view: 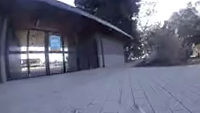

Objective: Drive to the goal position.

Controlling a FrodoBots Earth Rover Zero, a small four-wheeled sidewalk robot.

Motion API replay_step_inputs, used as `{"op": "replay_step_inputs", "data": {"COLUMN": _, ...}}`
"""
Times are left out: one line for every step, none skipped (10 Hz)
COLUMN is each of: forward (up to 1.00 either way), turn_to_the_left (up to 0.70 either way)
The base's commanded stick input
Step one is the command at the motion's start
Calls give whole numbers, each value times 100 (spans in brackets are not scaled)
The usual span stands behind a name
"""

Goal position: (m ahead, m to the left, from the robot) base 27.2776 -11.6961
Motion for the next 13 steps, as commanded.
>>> {"op": "replay_step_inputs", "data": {"forward": 100, "turn_to_the_left": -29}}
{"op": "replay_step_inputs", "data": {"forward": 100, "turn_to_the_left": -36}}
{"op": "replay_step_inputs", "data": {"forward": 100, "turn_to_the_left": -40}}
{"op": "replay_step_inputs", "data": {"forward": 100, "turn_to_the_left": -40}}
{"op": "replay_step_inputs", "data": {"forward": 100, "turn_to_the_left": -34}}
{"op": "replay_step_inputs", "data": {"forward": 100, "turn_to_the_left": -17}}
{"op": "replay_step_inputs", "data": {"forward": 100, "turn_to_the_left": 0}}
{"op": "replay_step_inputs", "data": {"forward": 100, "turn_to_the_left": 0}}
{"op": "replay_step_inputs", "data": {"forward": 100, "turn_to_the_left": 0}}
{"op": "replay_step_inputs", "data": {"forward": 100, "turn_to_the_left": 0}}
{"op": "replay_step_inputs", "data": {"forward": 100, "turn_to_the_left": 0}}
{"op": "replay_step_inputs", "data": {"forward": 100, "turn_to_the_left": 0}}
{"op": "replay_step_inputs", "data": {"forward": 100, "turn_to_the_left": 0}}
